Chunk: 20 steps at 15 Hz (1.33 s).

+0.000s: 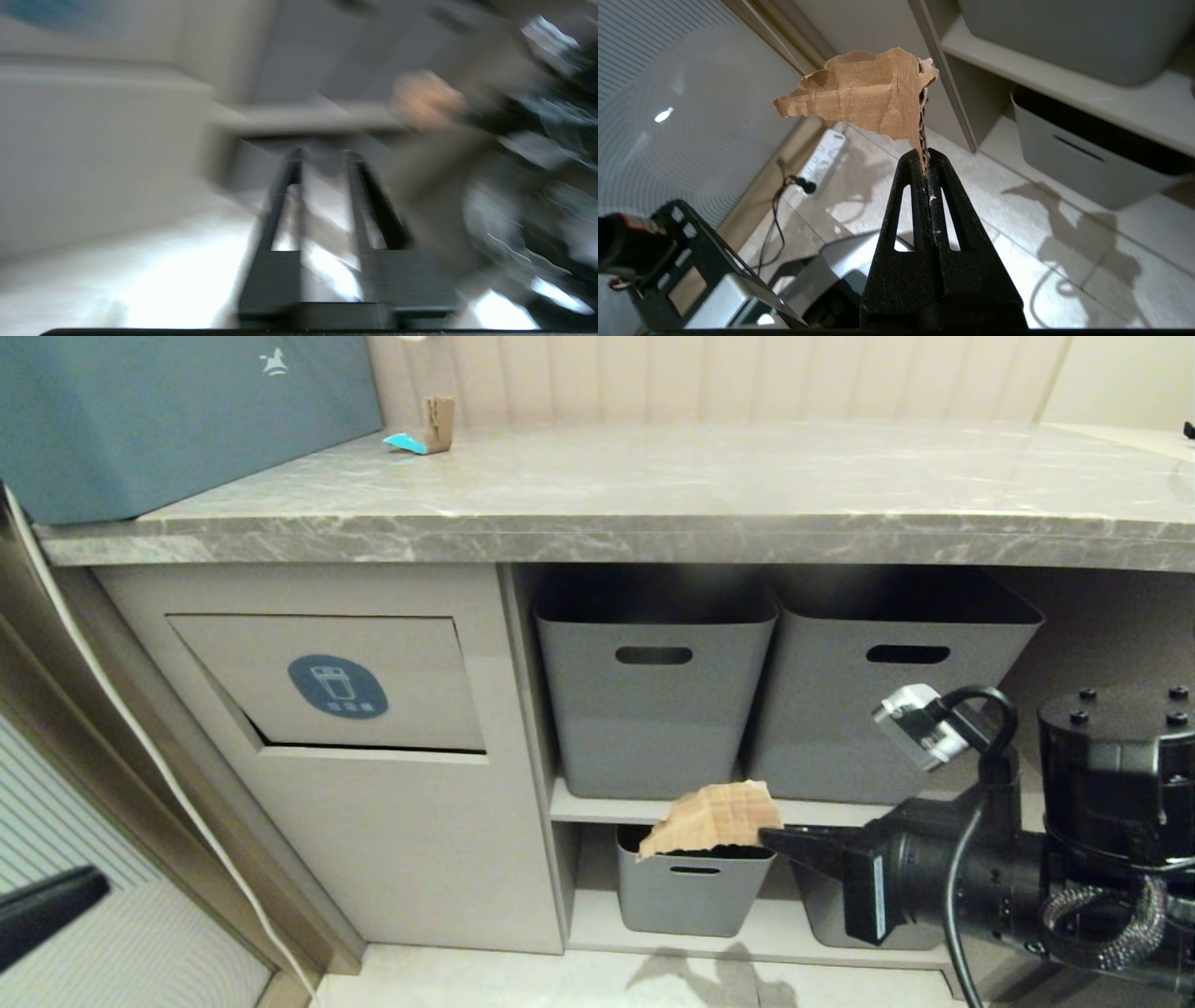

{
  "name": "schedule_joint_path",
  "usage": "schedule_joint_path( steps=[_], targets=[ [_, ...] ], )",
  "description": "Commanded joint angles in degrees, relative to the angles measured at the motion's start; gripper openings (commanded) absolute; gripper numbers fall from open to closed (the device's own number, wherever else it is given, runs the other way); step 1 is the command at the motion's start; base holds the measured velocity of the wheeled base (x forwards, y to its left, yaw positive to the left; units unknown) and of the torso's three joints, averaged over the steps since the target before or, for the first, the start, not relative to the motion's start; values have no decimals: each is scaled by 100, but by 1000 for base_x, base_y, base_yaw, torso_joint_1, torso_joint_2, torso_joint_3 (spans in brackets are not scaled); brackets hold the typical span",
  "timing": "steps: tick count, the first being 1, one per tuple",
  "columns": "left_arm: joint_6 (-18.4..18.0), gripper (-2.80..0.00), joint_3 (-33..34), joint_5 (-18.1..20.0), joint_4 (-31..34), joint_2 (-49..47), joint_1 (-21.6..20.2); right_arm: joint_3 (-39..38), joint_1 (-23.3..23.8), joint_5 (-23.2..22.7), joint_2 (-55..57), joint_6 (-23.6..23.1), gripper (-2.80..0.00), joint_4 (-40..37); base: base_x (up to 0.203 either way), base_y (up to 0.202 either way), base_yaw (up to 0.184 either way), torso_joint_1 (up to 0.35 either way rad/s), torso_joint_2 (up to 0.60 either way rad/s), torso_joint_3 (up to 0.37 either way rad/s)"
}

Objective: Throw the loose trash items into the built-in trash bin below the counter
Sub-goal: Hand it to the other hand

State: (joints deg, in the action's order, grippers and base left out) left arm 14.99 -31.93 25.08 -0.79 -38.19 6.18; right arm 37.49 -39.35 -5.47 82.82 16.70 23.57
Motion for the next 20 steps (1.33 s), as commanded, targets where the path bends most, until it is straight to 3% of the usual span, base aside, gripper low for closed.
schedule_joint_path(
  steps=[1,3,7,9,12,16,20],
  targets=[
    [213,0,-124,1002,-10,-1131,315,338,-113,-6,296,28,-280,16,0,0,0,0,0,0],
    [655,0,-242,1151,-48,-1681,989,512,-334,-12,446,131,-280,16,0,0,0,0,0,0],
    [1190,0,-808,1194,-800,-3090,1851,1040,-749,-31,559,1193,-280,9,0,0,0,0,0,0],
    [1262,0,-988,1176,-1402,-3685,2151,984,-841,-42,565,1186,-280,7,0,0,0,0,0,0],
    [1282,0,-1224,1045,-1690,-4202,2674,1023,-892,-42,630,1178,-280,7,0,0,0,0,0,0],
    [1272,0,-1390,568,-2128,-4704,2960,1065,-1078,-42,674,1178,-280,7,0,0,0,0,0,0],
    [1261,0,-1237,507,-2442,-4814,2968,1067,-1276,-33,674,1195,-280,14,0,0,0,0,0,0]
  ],
)
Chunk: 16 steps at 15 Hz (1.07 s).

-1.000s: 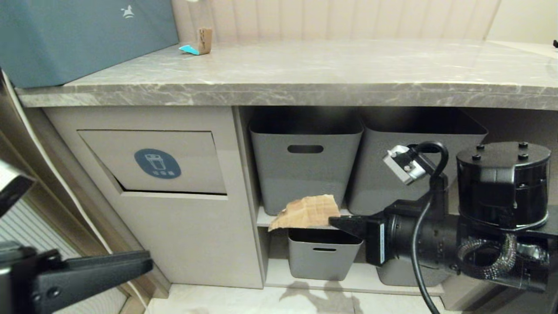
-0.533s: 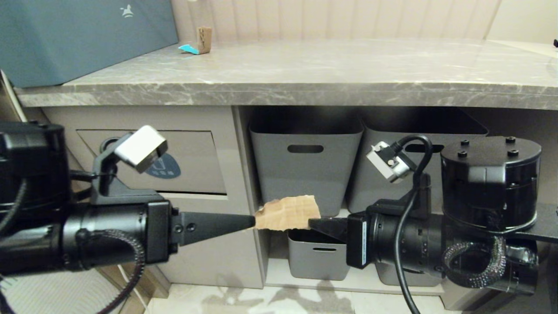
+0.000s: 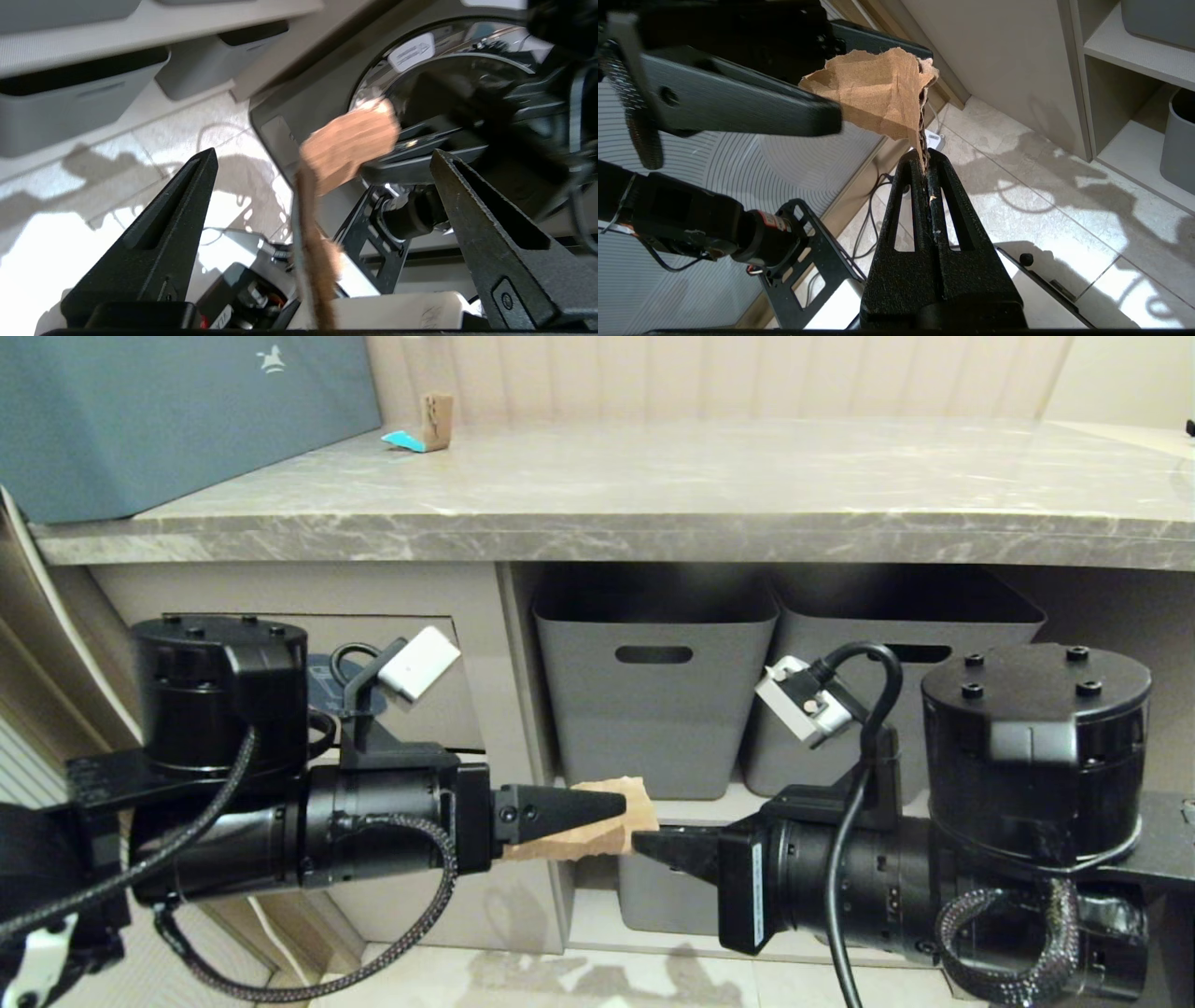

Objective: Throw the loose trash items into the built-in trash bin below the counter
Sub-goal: Hand it to the other hand

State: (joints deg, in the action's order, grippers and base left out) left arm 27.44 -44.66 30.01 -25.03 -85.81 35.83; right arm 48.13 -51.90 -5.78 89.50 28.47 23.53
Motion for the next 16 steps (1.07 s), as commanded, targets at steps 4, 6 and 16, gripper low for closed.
schedule_joint_path(
  steps=[4,6,16],
  targets=[
    [16,0,220,5,-20,82,3,3,-13,15,-3,36,-280,12,0,0,0,0,0,0],
    [-62,0,342,-127,-27,133,3,11,-13,24,-12,44,-280,16,0,0,0,0,0,0],
    [-230,-280,414,-277,-37,152,3,-100,-6,42,-126,19,-280,11,0,0,0,0,0,0]
  ],
)
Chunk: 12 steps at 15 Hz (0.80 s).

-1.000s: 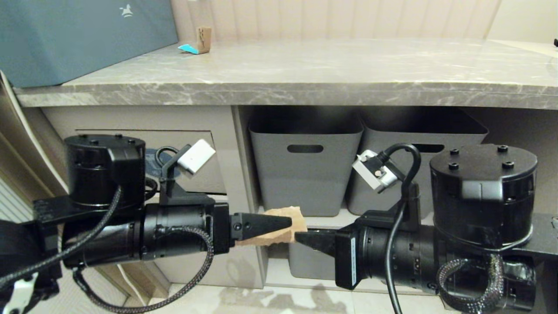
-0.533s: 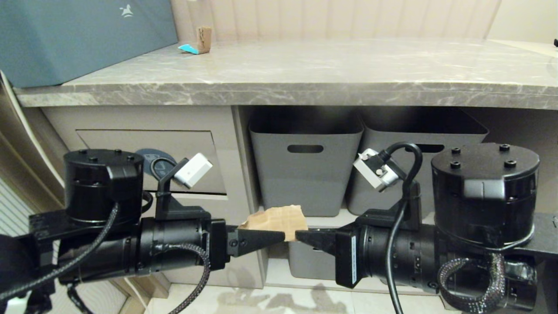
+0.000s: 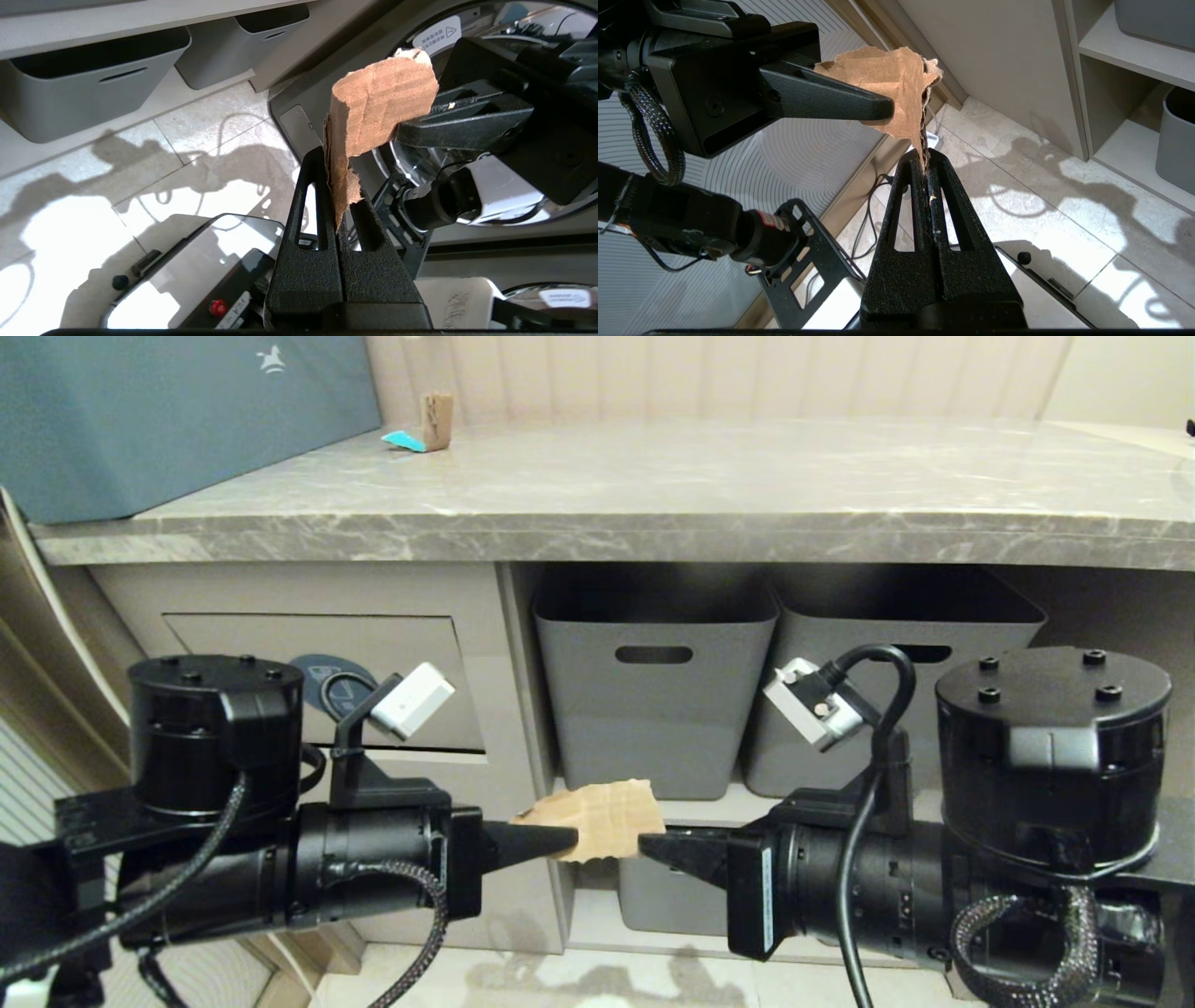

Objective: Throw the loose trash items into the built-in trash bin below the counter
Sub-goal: Hand it to the other hand, then put the garbage in the trash can

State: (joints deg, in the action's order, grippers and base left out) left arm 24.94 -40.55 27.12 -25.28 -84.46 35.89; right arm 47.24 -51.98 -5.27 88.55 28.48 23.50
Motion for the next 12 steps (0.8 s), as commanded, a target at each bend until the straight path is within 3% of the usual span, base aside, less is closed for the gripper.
schedule_joint_path(
  steps=[1,2,3,6,8,11,12],
  targets=[
    [20,-280,-4,12,-12,17,-3,-31,4,-1,-31,34,-280,14,0,0,0,0,0,0],
    [11,-280,-6,12,-12,8,-3,-51,13,-1,-31,41,-280,14,0,0,0,0,0,0],
    [11,-280,-6,12,-12,17,-3,-86,20,-1,-44,26,0,14,0,0,0,0,0,0],
    [-54,-280,-15,-27,-20,26,-12,-182,14,15,-148,9,0,14,0,0,0,0,0,0],
    [-185,-280,1,-395,-61,0,-42,-277,270,103,-298,6,0,18,0,0,0,0,0,0],
    [-287,-280,52,-1128,-143,43,-56,-392,1757,288,-596,1,0,15,0,0,0,0,0,0],
    [-307,-280,80,-1183,-143,124,-66,-434,2397,359,-747,-10,-280,10,0,0,0,0,0,0]
  ],
)
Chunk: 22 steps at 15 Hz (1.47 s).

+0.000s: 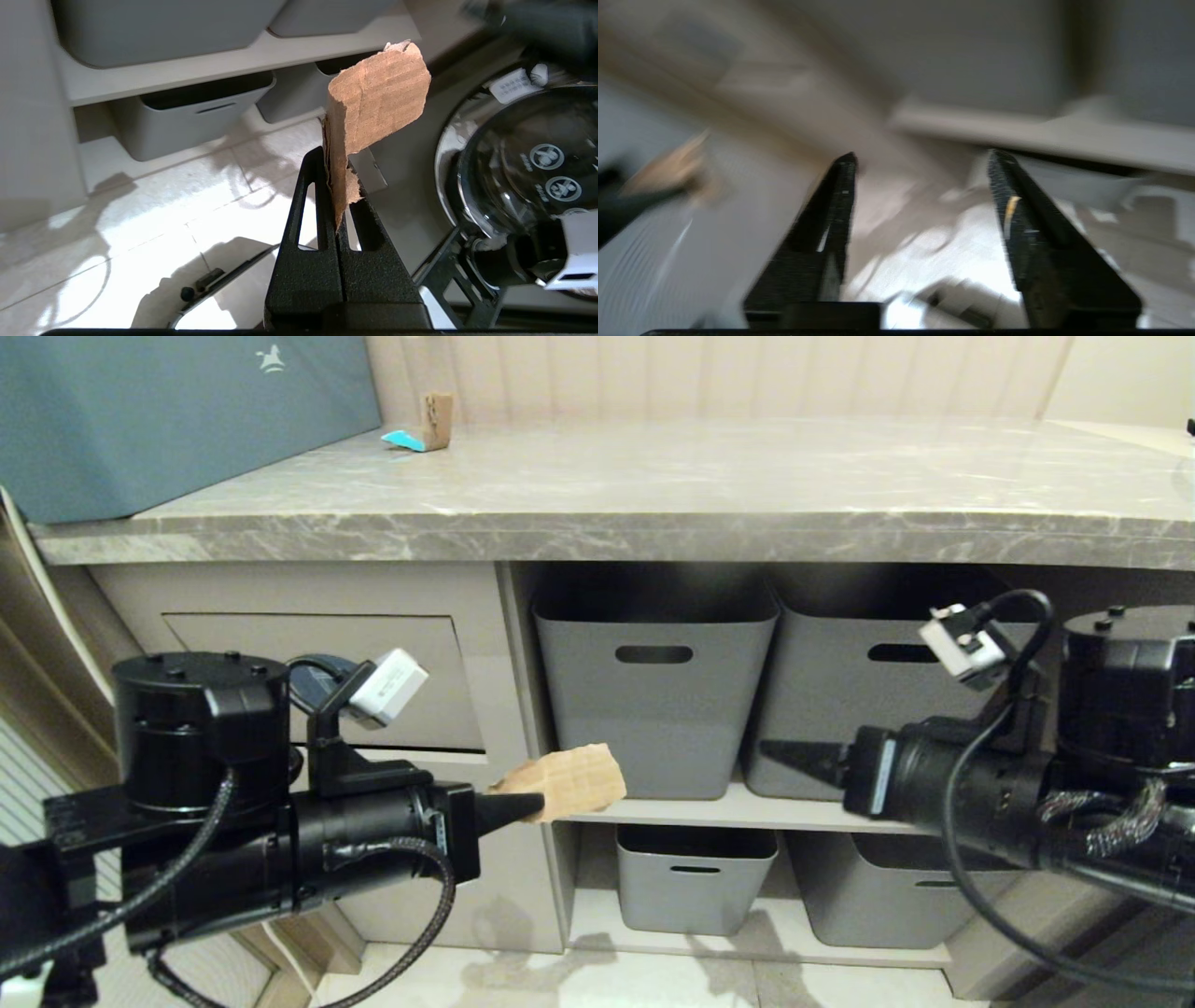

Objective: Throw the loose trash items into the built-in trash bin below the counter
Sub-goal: Put the garbage in the trash can

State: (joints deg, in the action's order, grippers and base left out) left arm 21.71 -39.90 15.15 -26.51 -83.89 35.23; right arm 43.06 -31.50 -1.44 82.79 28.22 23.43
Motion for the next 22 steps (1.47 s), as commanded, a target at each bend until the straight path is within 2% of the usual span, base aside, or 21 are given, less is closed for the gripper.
schedule_joint_path(
  steps=[1,3,5,7,9,10,11,13,14,16,19,22],
  targets=[
    [9,-280,40,-42,-17,139,-50,-123,942,72,-416,7,-280,10,0,0,0,0,0,0],
    [11,-280,-1,-128,-38,164,-100,-670,1876,264,-1134,-20,-280,-3,0,0,0,0,0,0],
    [38,-280,46,-121,-48,269,-328,-1733,2465,477,-1865,-229,-280,5,0,0,0,0,0,0],
    [6,-280,64,-137,-211,302,-454,-2792,2853,767,-2724,-899,-280,6,0,0,0,0,0,0],
    [3,-280,460,-435,-679,377,-570,-3820,3015,921,-3699,-1558,-280,-57,0,0,0,0,0,0],
    [7,-280,711,-575,-877,470,-841,-4158,3070,998,-4170,-1809,-280,-296,0,0,0,0,0,0],
    [-5,-280,904,-633,-962,542,-1194,-4256,3106,1120,-4619,-1969,-280,-667,0,0,0,0,0,0],
    [-59,-280,1232,-681,-1025,674,-2233,-4068,3162,1334,-5406,-2178,-280,-2244,0,0,0,0,0,0],
    [-105,-280,1415,-686,-1042,772,-2749,-3930,3180,1404,-5637,-2314,-280,-2783,0,0,0,0,0,0],
    [-271,-280,1866,-647,-1066,1213,-3521,-3844,3190,1482,-6176,-2803,-280,-2871,0,0,0,0,0,0],
    [-770,-280,2215,-619,-1131,1331,-3875,-3829,3161,1470,-7411,-3630,-280,-2846,0,0,0,0,0,0],
    [-843,-280,2220,-618,-1649,785,-3930,-3900,3145,1090,-8272,-3919,-280,-2834,0,0,0,0,0,0]
  ],
)
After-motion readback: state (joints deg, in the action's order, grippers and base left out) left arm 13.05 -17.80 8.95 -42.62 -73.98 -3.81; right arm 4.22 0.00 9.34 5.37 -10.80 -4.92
